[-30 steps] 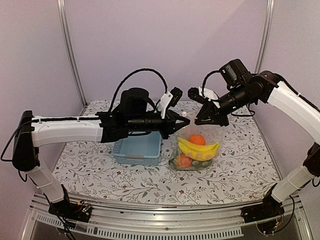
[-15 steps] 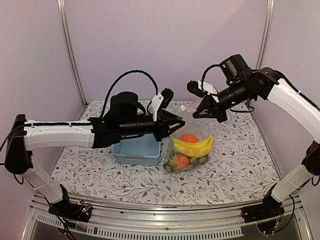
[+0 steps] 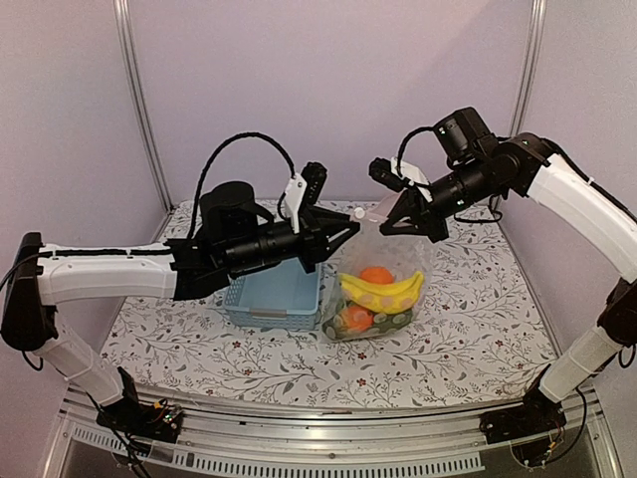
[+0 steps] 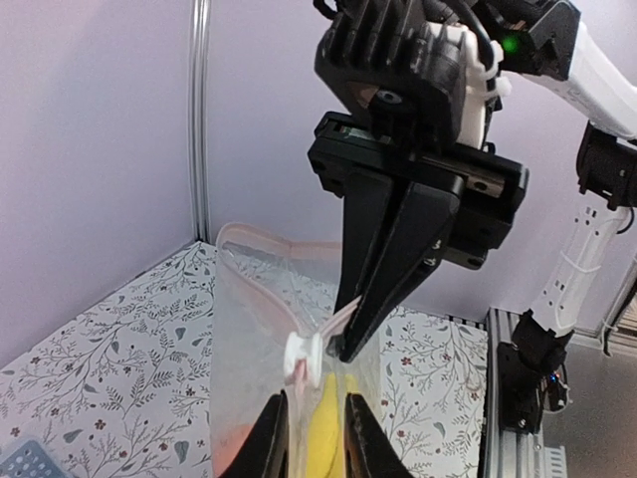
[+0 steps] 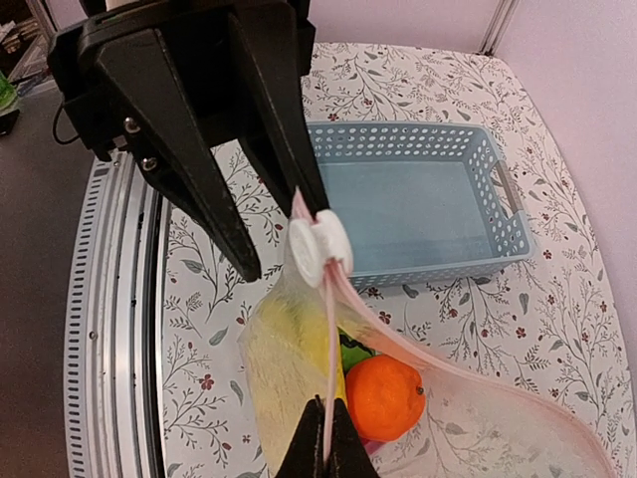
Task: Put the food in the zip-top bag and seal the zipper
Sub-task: Pass from the right arm to the left
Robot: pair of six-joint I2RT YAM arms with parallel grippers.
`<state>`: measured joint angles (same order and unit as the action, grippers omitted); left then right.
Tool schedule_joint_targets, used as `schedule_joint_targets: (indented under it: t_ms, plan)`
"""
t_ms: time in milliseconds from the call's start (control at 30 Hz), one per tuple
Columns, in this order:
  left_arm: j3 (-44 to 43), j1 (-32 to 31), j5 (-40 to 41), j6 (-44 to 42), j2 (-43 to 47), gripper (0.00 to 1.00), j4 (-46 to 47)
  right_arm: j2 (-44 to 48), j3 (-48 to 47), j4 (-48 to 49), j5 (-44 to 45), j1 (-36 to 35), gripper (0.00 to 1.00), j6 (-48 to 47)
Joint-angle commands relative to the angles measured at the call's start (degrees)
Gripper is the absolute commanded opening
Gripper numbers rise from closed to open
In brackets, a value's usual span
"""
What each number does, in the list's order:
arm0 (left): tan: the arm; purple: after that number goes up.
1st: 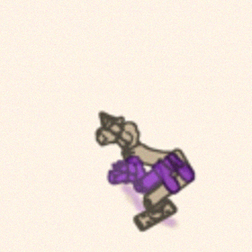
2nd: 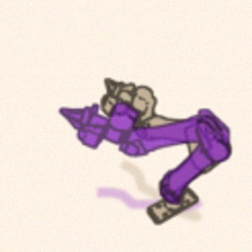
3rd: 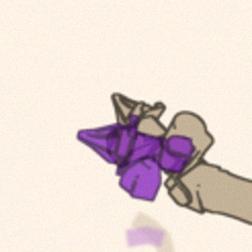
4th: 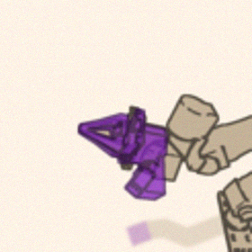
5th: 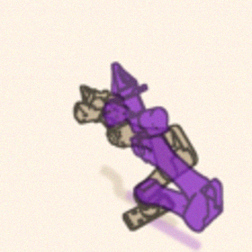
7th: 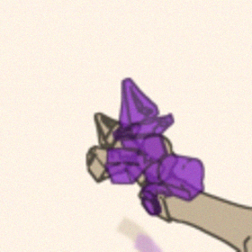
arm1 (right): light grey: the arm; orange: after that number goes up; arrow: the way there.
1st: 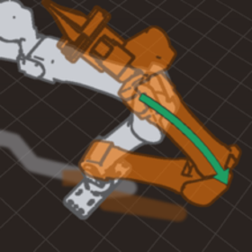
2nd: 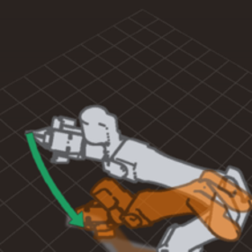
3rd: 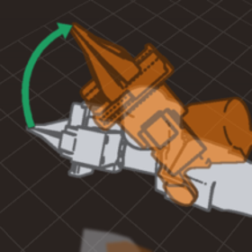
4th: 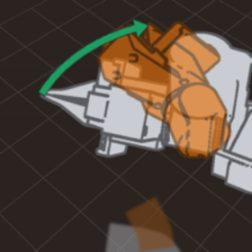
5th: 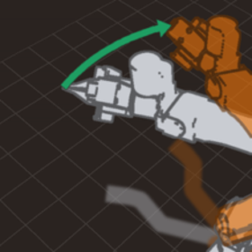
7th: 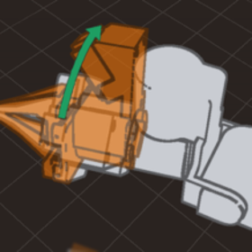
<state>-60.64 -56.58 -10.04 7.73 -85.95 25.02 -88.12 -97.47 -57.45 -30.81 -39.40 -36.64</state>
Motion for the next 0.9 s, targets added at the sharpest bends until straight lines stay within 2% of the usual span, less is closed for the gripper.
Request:
schedule_joint_targets:
  t_ms: [0, 267, 567, 733, 867]
  plan:
    - [-1.2, 0.8, -0.7, -0.2, -1.6, 0.19, 1.0, -0.8, -2.1, 0.6, -1.8, -0.4, 0.03, 1.0]
    - [-1.8, 1.0, -0.5, -0.8, -2.3, 0.17, 0.5, -0.8, -2.1, 0.4, -2.5, -0.4, 0.03, 1.1]
    - [-1.9, 1.6, -1.0, -1.5, -3.0, 0.0, 1.6, -1.3, -2.0, -0.4, -2.5, -0.4, 0.06, 0.6]
    - [-1.7, 1.8, -2.5, -5.1, -1.4, 0.0, -0.6, -1.1, -5.0, -0.8, 1.6, -0.4, 0.08, -0.2]
    - [-1.4, 1.9, -3.2, -7.6, 0.9, 0.0, -3.3, -0.6, -5.8, 2.6, 5.8, -0.4, 0.09, -0.8]
